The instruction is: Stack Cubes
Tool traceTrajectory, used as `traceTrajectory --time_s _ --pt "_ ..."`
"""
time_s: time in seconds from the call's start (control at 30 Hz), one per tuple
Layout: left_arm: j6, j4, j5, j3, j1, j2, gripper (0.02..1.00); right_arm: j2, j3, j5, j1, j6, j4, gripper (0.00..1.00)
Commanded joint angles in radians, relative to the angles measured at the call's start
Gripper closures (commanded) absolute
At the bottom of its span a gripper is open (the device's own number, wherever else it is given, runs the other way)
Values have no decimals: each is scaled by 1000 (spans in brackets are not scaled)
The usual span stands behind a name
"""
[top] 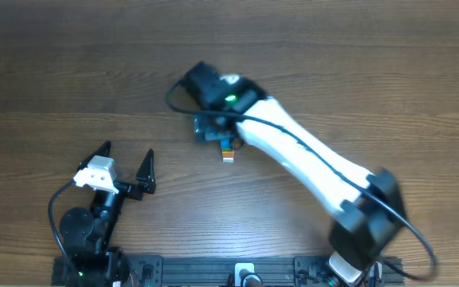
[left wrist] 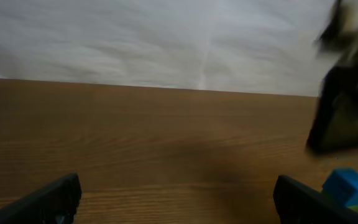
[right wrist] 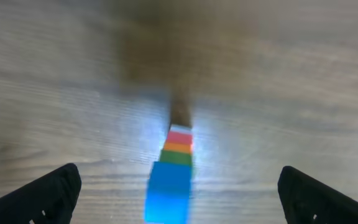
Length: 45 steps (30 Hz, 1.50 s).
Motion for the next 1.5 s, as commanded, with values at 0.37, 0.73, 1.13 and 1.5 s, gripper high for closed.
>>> traceTrajectory --time_s 0.37,0.73,1.13,1.5 --pt "15 2 13 -5 -4 -4 18 -831 -457 -16 -595 -424 193 7" --pt "15 2 13 -5 -4 -4 20 -1309 -1009 -10 -584 -485 668 7" --pt "15 2 13 -5 -4 -4 18 -1741 -1415 113 -584 -508 915 7" --pt "15 2 13 -5 -4 -4 20 -1793 -1595 -76 -569 -698 999 9"
